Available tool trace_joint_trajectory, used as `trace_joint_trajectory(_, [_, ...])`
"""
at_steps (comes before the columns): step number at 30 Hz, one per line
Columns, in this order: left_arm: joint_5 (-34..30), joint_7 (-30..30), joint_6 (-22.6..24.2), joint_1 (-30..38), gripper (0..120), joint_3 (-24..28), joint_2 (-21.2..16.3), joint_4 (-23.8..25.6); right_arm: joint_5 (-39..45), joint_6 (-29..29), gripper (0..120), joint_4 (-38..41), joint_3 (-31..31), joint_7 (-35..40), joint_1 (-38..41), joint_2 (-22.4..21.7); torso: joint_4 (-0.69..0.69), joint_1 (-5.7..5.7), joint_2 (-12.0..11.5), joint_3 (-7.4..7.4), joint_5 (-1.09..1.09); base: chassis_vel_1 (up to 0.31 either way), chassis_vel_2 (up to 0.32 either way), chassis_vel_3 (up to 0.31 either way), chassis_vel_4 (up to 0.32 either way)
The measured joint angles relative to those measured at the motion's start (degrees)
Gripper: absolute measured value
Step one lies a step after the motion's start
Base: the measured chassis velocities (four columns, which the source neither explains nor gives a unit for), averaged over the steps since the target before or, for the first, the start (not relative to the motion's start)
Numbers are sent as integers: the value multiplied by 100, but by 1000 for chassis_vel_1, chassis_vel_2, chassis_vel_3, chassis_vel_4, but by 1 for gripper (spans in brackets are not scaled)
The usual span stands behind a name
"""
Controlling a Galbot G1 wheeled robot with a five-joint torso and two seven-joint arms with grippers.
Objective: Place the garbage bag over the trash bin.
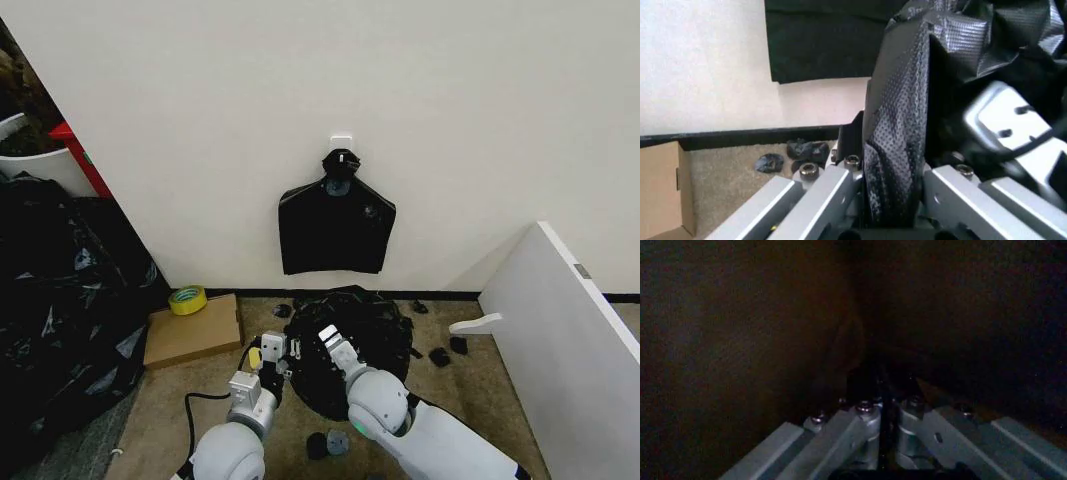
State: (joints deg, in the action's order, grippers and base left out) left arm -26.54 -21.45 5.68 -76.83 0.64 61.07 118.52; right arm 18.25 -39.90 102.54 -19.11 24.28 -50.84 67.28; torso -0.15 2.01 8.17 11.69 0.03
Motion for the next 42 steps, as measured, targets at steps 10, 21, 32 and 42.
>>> trace_joint_trajectory(10, [-76,49,-44,-25,1,-7,-79,98,-62,74,0,-405,6,28,97,15,0,0,0,0,0,0,0,0,0])
trace_joint_trajectory(21, [-91,78,-53,-20,1,11,-95,117,239,105,0,-21,-112,-94,107,-86,0,0,0,0,0,0,0,0,0])
trace_joint_trajectory(32, [-102,93,-57,-54,1,-16,-163,203,493,-15,0,-51,-123,0,121,-154,-2,0,0,0,0,0,0,0,0])
trace_joint_trajectory(42, [-92,163,-58,-86,1,0,-138,247,463,484,0,-225,-95,-111,105,-59,0,0,0,0,0,0,0,0,0])
